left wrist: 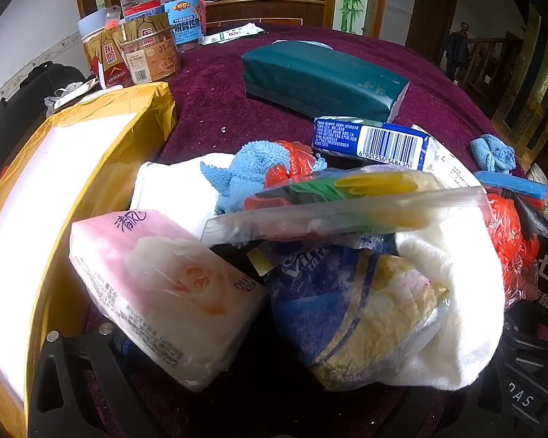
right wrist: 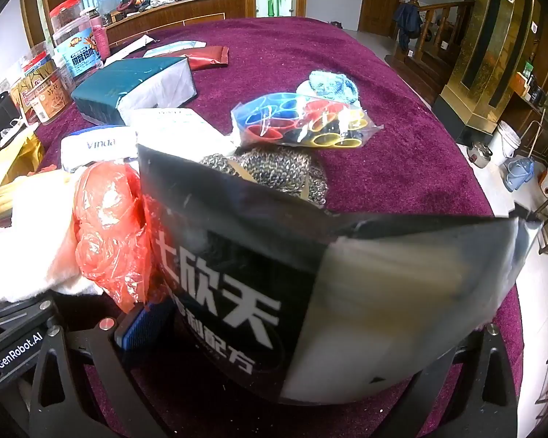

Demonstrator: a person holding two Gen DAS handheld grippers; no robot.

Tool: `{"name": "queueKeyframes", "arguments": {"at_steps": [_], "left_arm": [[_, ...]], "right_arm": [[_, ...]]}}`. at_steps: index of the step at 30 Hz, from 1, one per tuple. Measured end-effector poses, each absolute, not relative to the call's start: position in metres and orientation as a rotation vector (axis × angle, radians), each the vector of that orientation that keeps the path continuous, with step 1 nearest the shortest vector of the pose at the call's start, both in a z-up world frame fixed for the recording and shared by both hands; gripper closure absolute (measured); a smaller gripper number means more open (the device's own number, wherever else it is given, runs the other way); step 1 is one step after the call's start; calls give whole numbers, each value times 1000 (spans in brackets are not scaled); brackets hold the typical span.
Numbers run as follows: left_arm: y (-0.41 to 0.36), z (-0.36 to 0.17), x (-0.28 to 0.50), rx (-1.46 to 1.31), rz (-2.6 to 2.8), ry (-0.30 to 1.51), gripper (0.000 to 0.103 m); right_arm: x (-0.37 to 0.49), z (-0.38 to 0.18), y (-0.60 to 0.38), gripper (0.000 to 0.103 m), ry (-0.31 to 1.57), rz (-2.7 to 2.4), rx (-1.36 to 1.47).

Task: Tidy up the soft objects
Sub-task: 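Move both tools over the pile of soft items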

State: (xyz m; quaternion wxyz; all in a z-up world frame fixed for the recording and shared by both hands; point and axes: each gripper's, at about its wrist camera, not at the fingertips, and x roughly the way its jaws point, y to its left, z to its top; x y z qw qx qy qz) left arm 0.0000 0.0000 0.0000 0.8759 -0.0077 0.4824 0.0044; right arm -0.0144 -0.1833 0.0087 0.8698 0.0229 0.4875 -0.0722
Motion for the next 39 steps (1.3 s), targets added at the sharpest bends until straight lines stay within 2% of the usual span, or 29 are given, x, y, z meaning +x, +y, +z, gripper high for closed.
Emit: {"name": "queueKeyframes", "arguments": {"at_steps": [15,19,36,39], "left_arm": [[-2,-2,0,-12,10,1013,0],[4,3,-10,15,-69,1095,1],[8,2,-26,36,-116,1050,1],[20,9,-33,-55,-197,1018,3]], "right_arm": [[-14,9,-183,0,1019,-150,50],[-13,9,-182,0,1020,-152,46],[-9,12,-184,0,1104,-149,58],[-40,34,-189,0,1019,-150,83]]}}
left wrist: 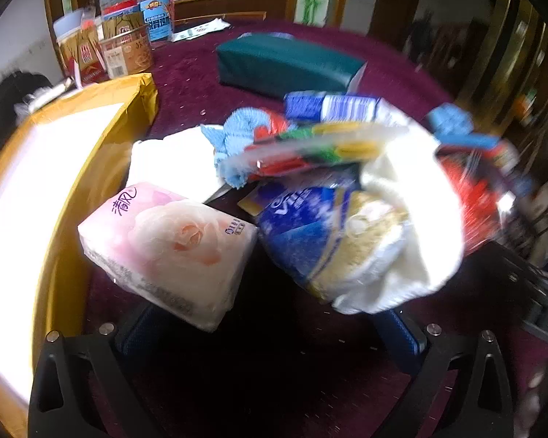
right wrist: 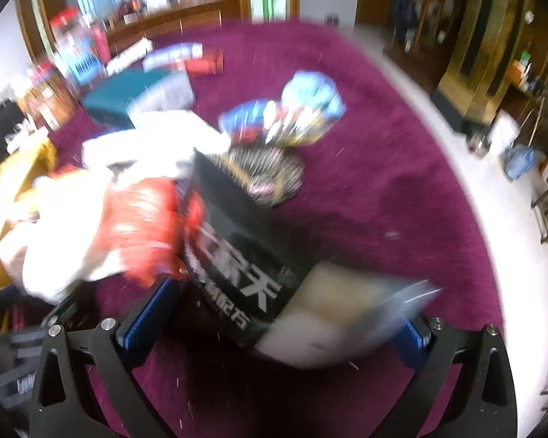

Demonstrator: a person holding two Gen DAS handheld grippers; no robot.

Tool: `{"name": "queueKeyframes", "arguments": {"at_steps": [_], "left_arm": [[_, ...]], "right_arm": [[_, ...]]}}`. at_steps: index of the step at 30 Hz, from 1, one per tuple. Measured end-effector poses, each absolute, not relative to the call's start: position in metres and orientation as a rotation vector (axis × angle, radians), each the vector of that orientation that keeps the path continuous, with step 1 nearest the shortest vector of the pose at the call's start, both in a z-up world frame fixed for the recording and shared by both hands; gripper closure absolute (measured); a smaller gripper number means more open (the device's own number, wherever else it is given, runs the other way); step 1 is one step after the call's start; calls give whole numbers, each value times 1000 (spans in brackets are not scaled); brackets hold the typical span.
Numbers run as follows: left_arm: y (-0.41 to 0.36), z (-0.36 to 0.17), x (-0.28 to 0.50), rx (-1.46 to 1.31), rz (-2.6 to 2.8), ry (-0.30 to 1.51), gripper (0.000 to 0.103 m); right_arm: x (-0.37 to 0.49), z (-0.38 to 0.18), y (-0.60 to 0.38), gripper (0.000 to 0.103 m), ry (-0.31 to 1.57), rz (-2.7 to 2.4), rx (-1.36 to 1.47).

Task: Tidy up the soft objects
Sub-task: 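Move both tools over the pile of soft items, then grasp the clear bag of sponges with left tool while right grasps white cloth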

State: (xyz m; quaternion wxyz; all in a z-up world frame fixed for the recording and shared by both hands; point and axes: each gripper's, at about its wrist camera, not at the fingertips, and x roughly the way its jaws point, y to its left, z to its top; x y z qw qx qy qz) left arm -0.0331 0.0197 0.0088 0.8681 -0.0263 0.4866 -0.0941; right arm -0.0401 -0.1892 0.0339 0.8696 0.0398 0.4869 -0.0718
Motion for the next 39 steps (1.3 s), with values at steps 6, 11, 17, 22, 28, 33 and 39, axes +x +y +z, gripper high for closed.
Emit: {"name": "queueKeyframes", "arguments": {"at_steps": [6,11,17,22,28,33,39], "left_arm": [[40,44,-68,-104,-347,855,9],[54,60,-80,-73,-367,792,8],[73,57,-81,-74,-313,829,8],[69,51,-63,9,-242,854,8],[49,30,-39,138,-170,893,8],[24,18,-42,223,-355,952,8],[19,48,-81,256,-645,879,9]], "right_arm": [[-117,98,-191,0,507,-175,33],[-80,80,-216,0,584,-187,117],[-71,54,-235,0,609,-190,237],[-71,54,-232,0,615,-154,222],[-69,53,-235,0,622,-135,254],[-70,53,-233,0,629,-131,247],[-69,51,-234,0,639,-127,255]]}}
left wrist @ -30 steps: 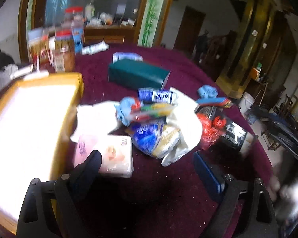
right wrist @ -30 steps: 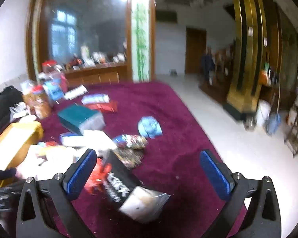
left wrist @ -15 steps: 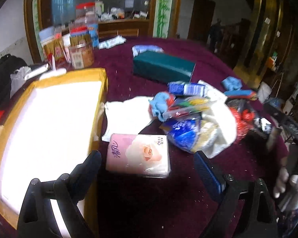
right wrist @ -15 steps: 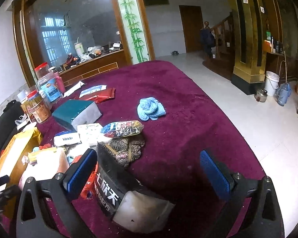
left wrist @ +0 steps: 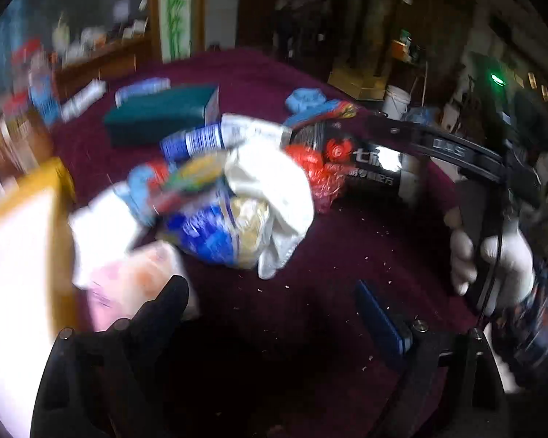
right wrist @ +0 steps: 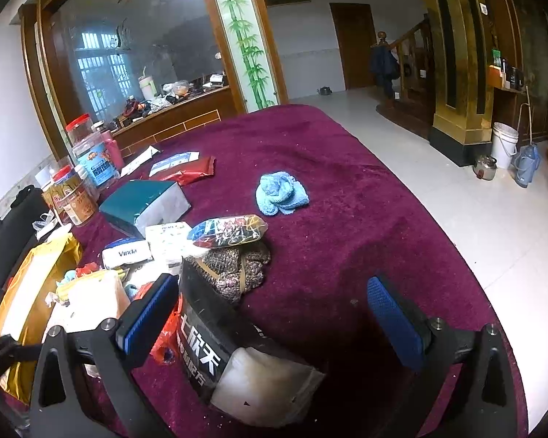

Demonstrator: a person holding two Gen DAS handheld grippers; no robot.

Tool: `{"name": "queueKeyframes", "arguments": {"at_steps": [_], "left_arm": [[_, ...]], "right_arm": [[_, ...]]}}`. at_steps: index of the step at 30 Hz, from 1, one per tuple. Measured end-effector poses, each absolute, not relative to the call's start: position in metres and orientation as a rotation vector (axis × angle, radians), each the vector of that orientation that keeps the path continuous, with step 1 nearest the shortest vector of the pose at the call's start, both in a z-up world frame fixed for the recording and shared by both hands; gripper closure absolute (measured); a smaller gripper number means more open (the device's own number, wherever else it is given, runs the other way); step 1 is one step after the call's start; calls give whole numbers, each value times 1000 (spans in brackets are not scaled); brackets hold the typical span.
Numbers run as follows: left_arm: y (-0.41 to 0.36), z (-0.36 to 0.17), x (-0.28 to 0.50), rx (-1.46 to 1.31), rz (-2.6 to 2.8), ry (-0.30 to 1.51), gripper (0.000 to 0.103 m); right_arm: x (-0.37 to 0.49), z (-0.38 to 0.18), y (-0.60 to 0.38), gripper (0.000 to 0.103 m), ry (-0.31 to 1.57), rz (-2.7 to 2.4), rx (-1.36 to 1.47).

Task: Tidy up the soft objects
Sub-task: 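Grasp the clear bag of sponges with left tool while right grasps white cloth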

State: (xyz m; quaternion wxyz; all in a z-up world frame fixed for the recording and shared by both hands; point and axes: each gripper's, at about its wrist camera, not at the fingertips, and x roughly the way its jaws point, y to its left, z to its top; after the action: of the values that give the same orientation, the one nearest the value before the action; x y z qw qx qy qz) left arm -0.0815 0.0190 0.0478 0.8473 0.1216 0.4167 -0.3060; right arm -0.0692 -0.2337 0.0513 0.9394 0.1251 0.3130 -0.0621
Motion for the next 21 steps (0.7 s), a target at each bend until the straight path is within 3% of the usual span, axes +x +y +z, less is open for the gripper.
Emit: {"name": "queueKeyframes", "arguments": {"at_steps": [4,9,12,14,16,18,21], "left_arm": [[30,45,-61,389,-471,877,9],[48,45,-28,225,-444,914,9],[30,52,-21,300,-437,852,9],[10,49,-20,417,-431,819,18],[0,45,-15,512,-435,817,51],[-5,46,-9,518,-456,831,59],[-8,52,-6,516,-456,798,59]], "right_arm": [[-69,51,-233,0,642,-126,256],[-69,51,-233,0,640,-126,255],[-69,51,-233,0,643,-125,256],[-68,50,-233,0,651,-125,256],[-68,50,-232,0,657,-126,257],[-68,50,-232,0,657,-128,259],[-68,49,-232,0,661,-128,257]]}}
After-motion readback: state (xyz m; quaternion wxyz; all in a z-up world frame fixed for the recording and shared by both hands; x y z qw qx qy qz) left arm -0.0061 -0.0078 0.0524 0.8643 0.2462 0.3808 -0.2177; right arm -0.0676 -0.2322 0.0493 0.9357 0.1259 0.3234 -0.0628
